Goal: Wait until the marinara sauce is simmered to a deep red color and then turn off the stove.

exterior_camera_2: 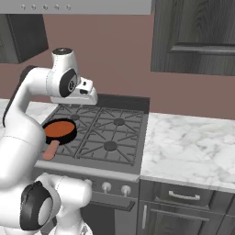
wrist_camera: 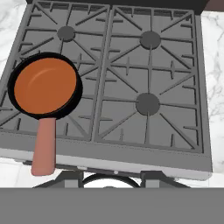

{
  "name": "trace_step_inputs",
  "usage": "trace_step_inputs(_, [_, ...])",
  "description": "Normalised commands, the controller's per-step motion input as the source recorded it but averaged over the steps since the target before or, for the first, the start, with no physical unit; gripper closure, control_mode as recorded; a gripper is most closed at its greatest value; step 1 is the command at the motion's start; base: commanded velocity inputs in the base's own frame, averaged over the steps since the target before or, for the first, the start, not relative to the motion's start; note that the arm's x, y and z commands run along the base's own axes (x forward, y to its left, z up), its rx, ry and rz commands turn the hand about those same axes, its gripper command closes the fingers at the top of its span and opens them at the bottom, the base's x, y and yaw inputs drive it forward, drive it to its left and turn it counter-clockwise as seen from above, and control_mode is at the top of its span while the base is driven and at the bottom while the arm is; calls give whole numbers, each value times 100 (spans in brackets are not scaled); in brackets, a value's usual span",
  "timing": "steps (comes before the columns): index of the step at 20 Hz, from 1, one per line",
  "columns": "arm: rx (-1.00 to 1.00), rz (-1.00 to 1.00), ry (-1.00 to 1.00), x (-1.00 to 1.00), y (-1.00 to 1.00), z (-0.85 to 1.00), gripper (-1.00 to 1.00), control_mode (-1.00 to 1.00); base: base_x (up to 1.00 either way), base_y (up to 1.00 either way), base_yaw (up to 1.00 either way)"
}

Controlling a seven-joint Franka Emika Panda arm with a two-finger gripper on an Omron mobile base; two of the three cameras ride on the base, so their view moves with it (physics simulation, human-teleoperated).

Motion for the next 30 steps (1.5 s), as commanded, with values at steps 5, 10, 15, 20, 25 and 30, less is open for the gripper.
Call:
trace_step_inputs(5, [0, 0, 0, -2, 0, 0, -100, -100, 0, 0, 0])
trace_step_inputs(10, [0, 3, 0, -31, 13, 0, -100, -100, 0, 0, 0])
trace_step_inputs(15, [0, 9, 0, -54, 24, 0, -100, -100, 0, 0, 0])
trace_step_inputs(20, [0, 13, 0, -59, 33, -8, -100, -100, 0, 0, 0])
trace_step_inputs(25, [0, 6, -6, -65, 53, -19, -100, -100, 0, 0, 0])
trace_step_inputs(30, [0, 0, -9, -51, 57, -21, -100, -100, 0, 0, 0])
